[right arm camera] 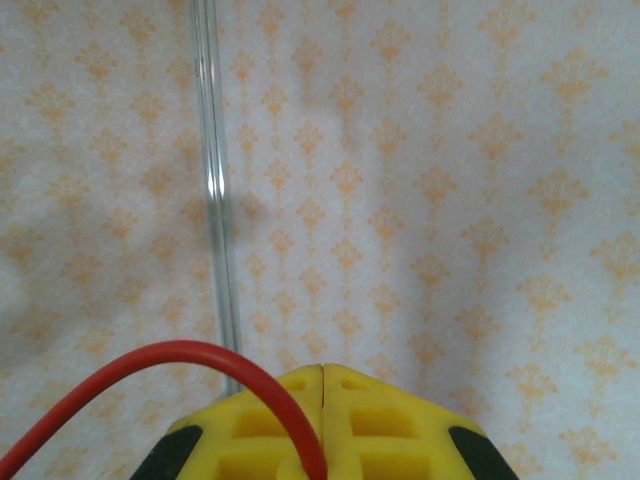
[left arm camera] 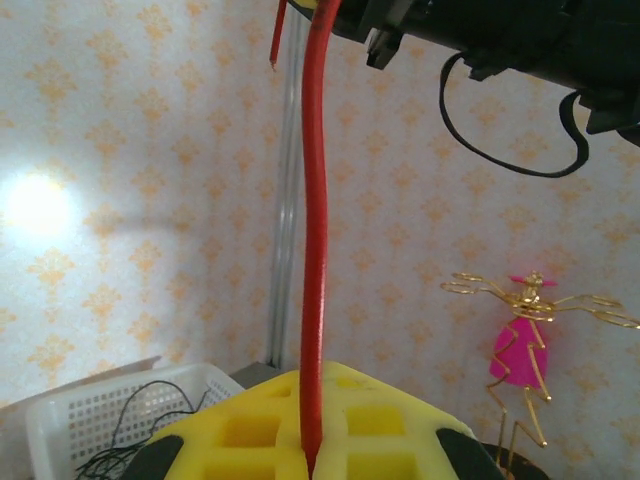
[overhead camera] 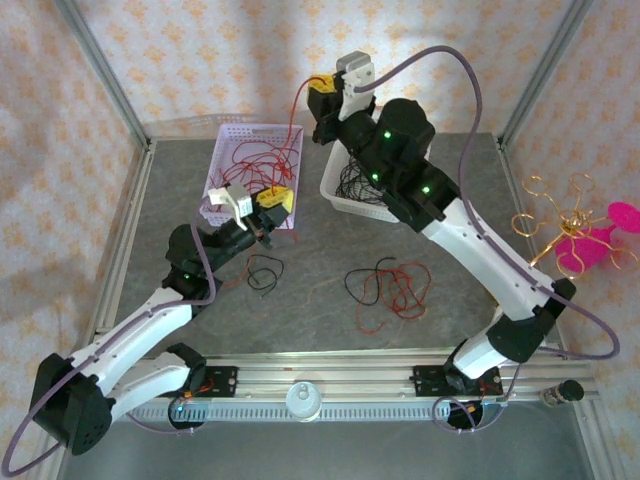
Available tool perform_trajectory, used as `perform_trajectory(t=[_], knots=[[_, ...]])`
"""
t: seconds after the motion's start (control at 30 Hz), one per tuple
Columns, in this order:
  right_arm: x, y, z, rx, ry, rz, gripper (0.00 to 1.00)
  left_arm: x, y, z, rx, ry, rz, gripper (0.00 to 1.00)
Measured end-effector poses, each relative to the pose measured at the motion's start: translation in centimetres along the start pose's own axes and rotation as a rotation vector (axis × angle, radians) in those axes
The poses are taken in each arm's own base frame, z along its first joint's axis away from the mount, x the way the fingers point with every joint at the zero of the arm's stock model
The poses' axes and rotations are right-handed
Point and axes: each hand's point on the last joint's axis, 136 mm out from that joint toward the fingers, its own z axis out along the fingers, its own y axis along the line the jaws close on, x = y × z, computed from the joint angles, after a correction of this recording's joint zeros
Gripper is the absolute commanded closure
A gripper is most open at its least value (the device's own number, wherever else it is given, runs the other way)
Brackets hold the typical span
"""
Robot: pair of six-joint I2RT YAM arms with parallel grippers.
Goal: Untangle the cables
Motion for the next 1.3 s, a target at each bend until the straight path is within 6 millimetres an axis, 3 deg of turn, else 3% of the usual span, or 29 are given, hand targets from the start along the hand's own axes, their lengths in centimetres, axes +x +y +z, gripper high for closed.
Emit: perform_trajectory(t=[0.17, 0.27, 0.4, 0.6, 0.83, 1.03, 1.3], knots=[[-2.6, -1.5, 1.1, 0.071, -0.045, -0.060, 1.00, 0.3, 1.1, -1.6, -0.100, 0.009, -0.004, 1.00], [-4.4, -3.9, 0.9, 0.122, -0.061, -0.071, 1.00, 0.3, 1.8, -2.2, -0.150, 0.010, -0.007, 1.00], [-4.4, -6.1, 0.5, 0.165, -0.038, -0.084, 1.00, 0.4, 3.1, -2.6, -0.233, 0.017, -0.013, 1.00], [-4.8, -7.1, -0.5, 0.176, -0.038, -0.069, 1.00, 2.8, 6.5, -2.9, -0.420, 0.119, -0.036, 1.00], [-6.5, -6.6, -2.5, 0.143, -0.066, -0.054, 1.00, 2.3, 9.1, -1.8, -0.550, 0.160, -0.034, 1.00], [-5.4, -7.5, -2.8, 0.191, -0.029, -0.111, 1.00, 2.5, 9.8, -2.5, -0.601, 0.171, -0.029, 1.00], [-1.2, -11.6, -3.3, 0.296, 0.070, -0.178, 1.00, 1.3, 11.1, -4.1, -0.650, 0.164, -0.018, 1.00]])
